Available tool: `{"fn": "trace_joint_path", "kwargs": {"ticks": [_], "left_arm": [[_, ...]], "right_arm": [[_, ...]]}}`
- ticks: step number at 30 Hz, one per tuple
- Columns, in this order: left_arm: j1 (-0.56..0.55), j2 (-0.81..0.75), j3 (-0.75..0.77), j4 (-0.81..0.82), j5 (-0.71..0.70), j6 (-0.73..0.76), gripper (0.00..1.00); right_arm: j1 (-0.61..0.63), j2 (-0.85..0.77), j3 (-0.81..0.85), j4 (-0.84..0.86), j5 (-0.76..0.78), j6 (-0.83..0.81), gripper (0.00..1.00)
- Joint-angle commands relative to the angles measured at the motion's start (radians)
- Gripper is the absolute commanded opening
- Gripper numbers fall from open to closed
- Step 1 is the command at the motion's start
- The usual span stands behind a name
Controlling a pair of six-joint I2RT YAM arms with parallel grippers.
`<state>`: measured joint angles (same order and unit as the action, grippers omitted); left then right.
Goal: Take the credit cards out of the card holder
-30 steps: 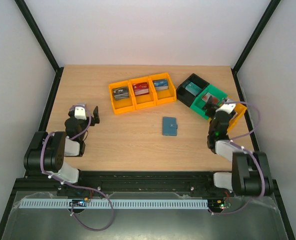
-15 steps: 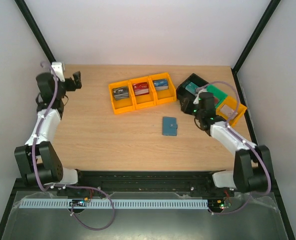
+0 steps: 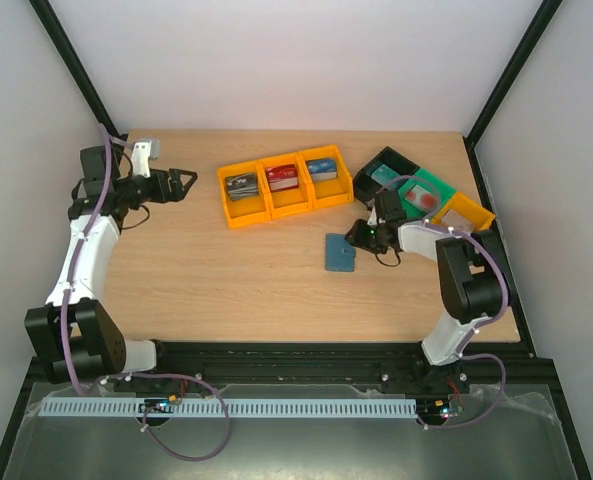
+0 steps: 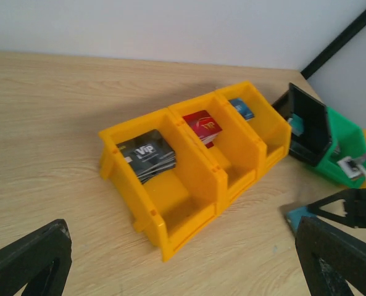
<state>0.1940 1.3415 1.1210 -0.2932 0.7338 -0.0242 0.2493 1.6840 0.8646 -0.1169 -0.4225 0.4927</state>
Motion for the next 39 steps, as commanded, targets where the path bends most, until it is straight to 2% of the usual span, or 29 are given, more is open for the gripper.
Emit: {"fn": "trace_joint_path", "kwargs": {"ticks": [1,6,10,13,20,27,31,35,37,39], "left_arm": [[-0.019,-0.021,-0.009,-0.027,0.056,-0.023,1.00],[-0.031,-0.010,-0.007,-0.049,0.057,-0.017,0.99],[-0.051,-0.007,-0.010,-0.058,0.058,-0.001,1.00],[-0.069,-0.004,-0.012,-0.067,0.059,0.010,1.00],[-0.136,-0.001,-0.043,-0.066,0.106,0.017,0.99],[-0.251,0.042,-0.132,0.043,0.290,-0.083,0.94],[-0.310,0.072,-0.153,0.071,0.293,-0.102,0.92],[-0.318,0.092,-0.149,0.060,0.271,-0.103,0.92],[-0.322,0.093,-0.160,0.070,0.253,-0.123,0.92],[-0.335,0.092,-0.188,0.111,0.241,-0.178,0.91]], "right_arm": [[0.004,0.056,0.036,-0.003,-0.127,-0.013,0.39],[0.003,0.076,0.009,0.039,-0.185,-0.002,0.32],[0.003,0.101,-0.003,0.089,-0.285,0.024,0.19],[0.003,0.090,-0.011,0.116,-0.360,0.036,0.03],[0.010,-0.048,-0.069,0.220,-0.452,0.105,0.02],[0.089,-0.146,-0.052,0.251,-0.441,0.138,0.02],[0.110,-0.169,-0.010,0.193,-0.368,0.124,0.02],[0.113,-0.143,0.083,-0.093,0.000,0.031,0.02],[0.132,-0.121,0.124,-0.207,0.133,-0.001,0.11],[0.182,-0.107,0.156,-0.287,0.228,-0.018,0.27]]}}
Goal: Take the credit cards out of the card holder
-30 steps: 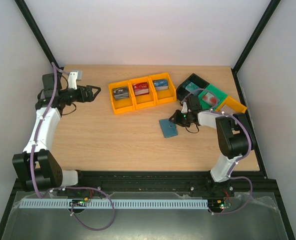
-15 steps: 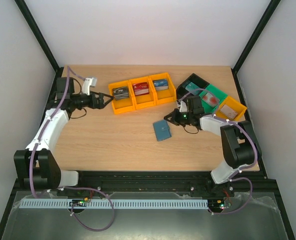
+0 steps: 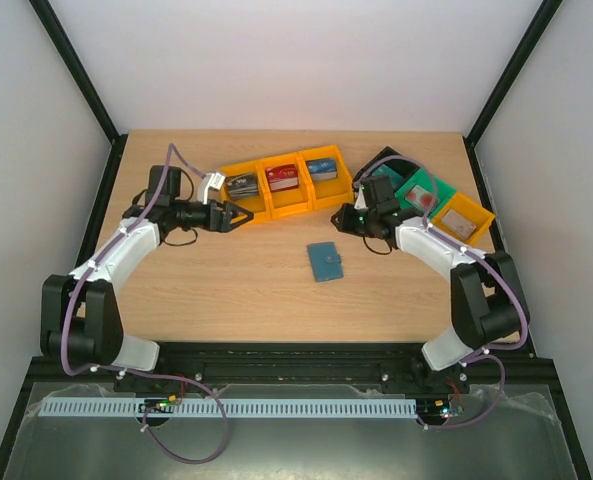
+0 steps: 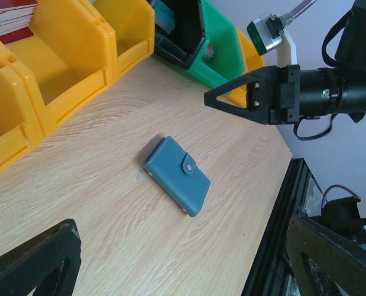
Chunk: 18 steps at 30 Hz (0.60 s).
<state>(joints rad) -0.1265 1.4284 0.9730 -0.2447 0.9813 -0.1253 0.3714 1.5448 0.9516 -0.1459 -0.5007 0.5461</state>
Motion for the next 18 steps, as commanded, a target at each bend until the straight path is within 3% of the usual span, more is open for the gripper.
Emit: {"fn": "trace_joint_path", "kwargs": {"ticks": [1,2,3,4,10,18], "left_arm": [[-0.021,0.008,-0.053,0.089,-0.005,-0.107,0.91],[-0.026,0.012,-0.064,0.112,0.000,-0.138,0.91],[-0.028,0.019,-0.067,0.128,0.007,-0.161,0.91],[-0.027,0.026,-0.063,0.128,0.008,-0.172,0.91],[-0.027,0.002,-0.039,0.080,-0.057,-0.114,0.92],[-0.027,0.001,-0.034,0.070,-0.056,-0.100,0.92]], "right_arm": [[0.094,0.034,0.078,-0.281,0.345,-0.071,0.37],[0.127,0.035,0.082,-0.294,0.378,-0.064,0.57],[0.163,0.037,0.086,-0.306,0.413,-0.051,0.85],[0.198,0.042,0.088,-0.317,0.448,-0.027,0.99],[0.380,0.121,0.121,-0.413,0.636,0.063,0.99],[0.416,0.283,0.140,-0.478,0.681,0.056,0.99]]}}
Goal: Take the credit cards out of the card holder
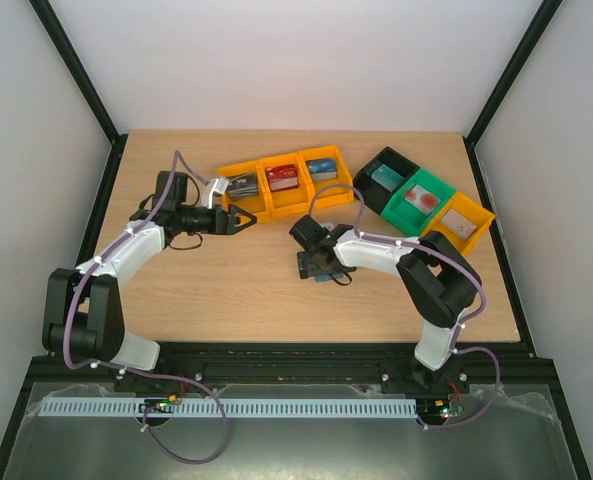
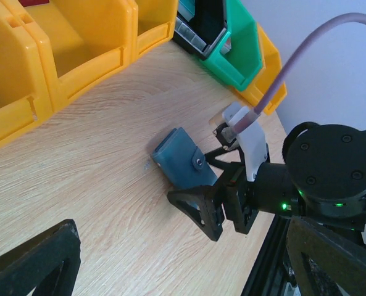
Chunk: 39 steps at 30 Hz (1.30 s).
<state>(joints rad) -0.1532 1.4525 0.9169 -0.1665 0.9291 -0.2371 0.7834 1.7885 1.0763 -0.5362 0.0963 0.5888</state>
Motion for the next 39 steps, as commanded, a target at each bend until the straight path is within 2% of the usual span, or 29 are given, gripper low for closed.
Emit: {"fn": "trace_joint_path", "kwargs": {"ticks": [1,7,12,17,20,24,29,34,36,37,39], "left_arm": [[0.000,-0.023,0.023,-0.009,-0.004,0.013,0.92],[0.000,-0.023,0.025,-0.012,0.000,0.019,0.92],[0.000,-0.026,0.027,-0.016,0.004,0.024,0.92],[-0.001,-0.025,0.017,-0.003,0.011,0.011,0.92],[-0.002,-0.017,0.002,0.025,0.041,-0.025,0.92],[-0.006,-0.016,-0.018,0.068,0.078,-0.074,0.92],[-0.033,-0.032,-0.024,0.116,0.159,-0.120,0.99],[-0.037,-0.039,-0.015,0.113,0.163,-0.113,0.98],[-0.036,-0.036,-0.014,0.102,0.148,-0.099,0.87],[-0.035,-0.035,-0.015,0.102,0.148,-0.095,0.74],[-0.036,-0.034,-0.019,0.104,0.148,-0.096,0.43]], "right_arm": [[0.004,0.037,0.006,-0.079,0.073,0.008,0.99],[0.002,-0.038,-0.075,0.042,-0.074,-0.022,0.99],[0.000,-0.034,-0.083,0.050,-0.062,-0.015,0.75],[0.002,-0.071,-0.066,0.072,-0.127,-0.023,0.59],[0.005,-0.131,-0.042,0.112,-0.167,-0.020,0.55],[0.032,-0.238,-0.045,0.264,-0.216,0.005,0.47],[0.128,-0.262,-0.020,0.391,-0.127,-0.016,0.43],[0.205,-0.245,0.019,0.429,-0.103,-0.078,0.43],[0.227,-0.245,0.027,0.437,-0.104,-0.103,0.43],[0.235,-0.244,0.029,0.439,-0.100,-0.112,0.43],[0.241,-0.250,0.026,0.448,-0.101,-0.121,0.43]]}}
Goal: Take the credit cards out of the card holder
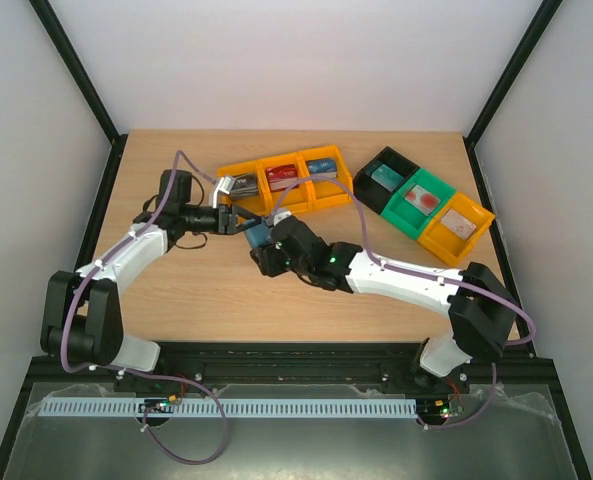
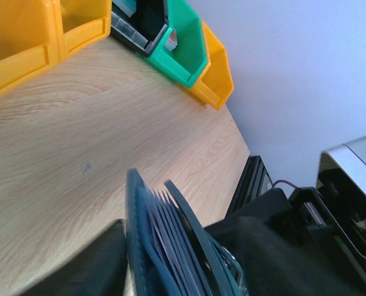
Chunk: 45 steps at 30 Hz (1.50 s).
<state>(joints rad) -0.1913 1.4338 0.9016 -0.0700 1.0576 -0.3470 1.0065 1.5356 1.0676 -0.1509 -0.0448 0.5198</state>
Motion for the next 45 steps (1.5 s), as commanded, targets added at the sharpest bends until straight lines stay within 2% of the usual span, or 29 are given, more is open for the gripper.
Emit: {"fn": "trace_joint_path", "kwargs": {"ticks": [1,2,5,7,8,9,10,11,12,14,15,19,22,27,32,36,38,39,41,42,45], "left_arm": [[0.003,-0.014,-0.004,0.006,0.017,0.014,0.34],[0.003,-0.014,-0.004,0.005,0.018,0.014,0.29],[0.001,-0.015,-0.005,0.006,0.048,0.015,0.25],[-0.002,-0.015,-0.004,0.006,0.065,0.021,0.09],[-0.003,-0.015,-0.003,0.003,0.073,0.028,0.04],[-0.003,-0.016,-0.003,-0.001,0.075,0.035,0.02],[-0.003,-0.017,0.001,-0.010,0.077,0.046,0.02],[-0.004,-0.017,0.007,-0.026,0.077,0.066,0.02],[-0.004,-0.018,0.020,-0.056,0.075,0.100,0.02],[-0.004,-0.022,0.061,-0.149,0.068,0.222,0.02],[-0.006,-0.023,0.091,-0.216,0.065,0.298,0.02],[-0.021,-0.024,0.262,-0.621,0.106,0.692,0.02],[-0.042,-0.036,0.401,-0.890,0.119,0.956,0.02],[-0.099,-0.119,0.491,-1.010,0.069,1.068,0.02],[-0.136,-0.201,0.555,-1.082,0.083,1.105,0.02],[-0.167,-0.230,0.573,-1.031,0.091,1.003,0.02],[-0.176,-0.235,0.576,-1.013,0.098,0.974,0.02],[-0.180,-0.237,0.576,-1.010,0.101,0.968,0.02],[-0.184,-0.244,0.578,-1.012,0.107,0.961,0.02],[-0.186,-0.247,0.580,-1.013,0.109,0.959,0.02],[-0.186,-0.256,0.584,-1.012,0.126,0.947,0.02]], "right_arm": [[0.018,-0.004,0.034,0.064,0.042,-0.055,0.43],[0.018,-0.011,0.032,0.061,0.046,-0.062,0.43],[0.018,-0.044,0.022,0.064,0.078,-0.076,0.42],[0.018,-0.057,0.022,0.053,0.097,-0.095,0.42],[0.018,-0.066,0.024,0.043,0.104,-0.109,0.44],[0.019,-0.075,0.025,0.034,0.105,-0.129,0.50],[0.018,-0.089,0.019,0.025,0.103,-0.154,0.64],[0.018,-0.109,0.010,0.021,0.103,-0.178,0.87],[0.018,-0.141,-0.011,0.023,0.115,-0.198,0.99],[0.007,-0.229,-0.068,0.055,0.110,-0.247,0.99],[-0.006,-0.281,-0.102,0.081,0.062,-0.277,0.98],[-0.111,-0.466,-0.191,0.181,-0.257,-0.313,0.99],[-0.128,-0.487,-0.145,0.164,-0.402,-0.316,0.99],[-0.128,-0.413,-0.024,0.107,-0.586,-0.286,1.00],[-0.128,-0.387,0.035,0.083,-0.630,-0.267,0.83],[-0.125,-0.326,0.084,0.004,-0.739,-0.272,0.65],[-0.123,-0.309,0.088,-0.019,-0.775,-0.287,0.48],[-0.123,-0.312,0.081,-0.009,-0.783,-0.283,0.37],[-0.123,-0.334,0.060,0.021,-0.780,-0.268,0.07],[-0.124,-0.343,0.049,0.040,-0.776,-0.259,0.02],[-0.124,-0.402,0.003,0.106,-0.796,-0.241,0.02]]}}
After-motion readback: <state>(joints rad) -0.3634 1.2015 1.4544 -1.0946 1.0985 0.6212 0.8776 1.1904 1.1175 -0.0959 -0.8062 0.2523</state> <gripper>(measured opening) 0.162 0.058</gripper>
